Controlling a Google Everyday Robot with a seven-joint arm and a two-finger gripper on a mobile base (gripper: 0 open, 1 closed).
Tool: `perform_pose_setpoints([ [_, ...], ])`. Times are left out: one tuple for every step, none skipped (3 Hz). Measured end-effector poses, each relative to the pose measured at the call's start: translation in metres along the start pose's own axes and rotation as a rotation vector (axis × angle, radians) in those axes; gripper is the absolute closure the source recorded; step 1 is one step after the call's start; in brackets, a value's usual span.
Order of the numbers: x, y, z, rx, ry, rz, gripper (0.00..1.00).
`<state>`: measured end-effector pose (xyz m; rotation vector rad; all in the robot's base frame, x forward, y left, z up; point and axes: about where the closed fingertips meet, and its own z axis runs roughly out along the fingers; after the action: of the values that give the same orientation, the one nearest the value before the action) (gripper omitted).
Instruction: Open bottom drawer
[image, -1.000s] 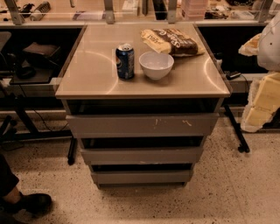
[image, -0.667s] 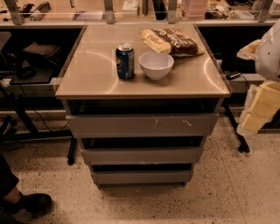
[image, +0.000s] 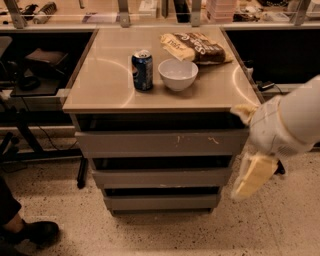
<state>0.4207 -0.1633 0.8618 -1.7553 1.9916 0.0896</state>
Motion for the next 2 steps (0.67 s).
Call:
perform_pose_setpoints([
  [-0.008,0.041,0.097,-0.100,-0.129,0.020,0.00],
  [-0.018,0.082,0.205,-0.223,-0.209,0.060,0.00],
])
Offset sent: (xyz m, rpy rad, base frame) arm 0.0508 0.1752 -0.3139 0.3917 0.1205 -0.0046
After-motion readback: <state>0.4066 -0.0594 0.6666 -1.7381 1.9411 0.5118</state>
